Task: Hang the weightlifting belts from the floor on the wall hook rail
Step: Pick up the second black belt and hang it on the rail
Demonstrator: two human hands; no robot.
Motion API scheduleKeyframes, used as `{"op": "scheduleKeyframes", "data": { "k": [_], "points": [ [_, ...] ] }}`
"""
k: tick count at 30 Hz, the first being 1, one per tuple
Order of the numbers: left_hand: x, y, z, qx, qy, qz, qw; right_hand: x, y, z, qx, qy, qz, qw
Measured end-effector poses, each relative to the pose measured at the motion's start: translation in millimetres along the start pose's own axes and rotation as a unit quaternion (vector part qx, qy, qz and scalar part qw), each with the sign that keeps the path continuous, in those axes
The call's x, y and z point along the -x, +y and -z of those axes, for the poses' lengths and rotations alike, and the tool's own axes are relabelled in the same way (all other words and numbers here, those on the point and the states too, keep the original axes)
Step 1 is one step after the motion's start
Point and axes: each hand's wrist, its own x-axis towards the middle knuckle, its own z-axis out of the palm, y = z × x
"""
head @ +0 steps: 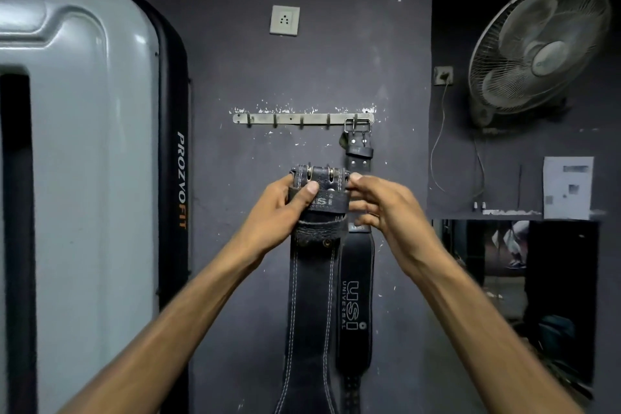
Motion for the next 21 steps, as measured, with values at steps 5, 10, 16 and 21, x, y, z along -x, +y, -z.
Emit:
{"op": "scheduleKeyframes", "data": {
  "k": [5,10,16,21],
  "points": [
    [-16,-39,4,-0.006,-0.022,-0.005,1.000,-22,27,-15,0.089,0.065,0.018,0.994],
    [-43,-71,7,-0.054,0.041,0.018,0.997,-49,57,-27,0.087,0.119,0.075,0.986],
    [-87,-110,1,-0.030,0.052,-0.004,0.998,-93,85,-22,0.098,0.142,0.102,0.980],
    [-128,-130,-23,-0.038,0.099,-0.064,0.992,-144,108,3,0.207,0.221,0.174,0.937]
  ]
}}
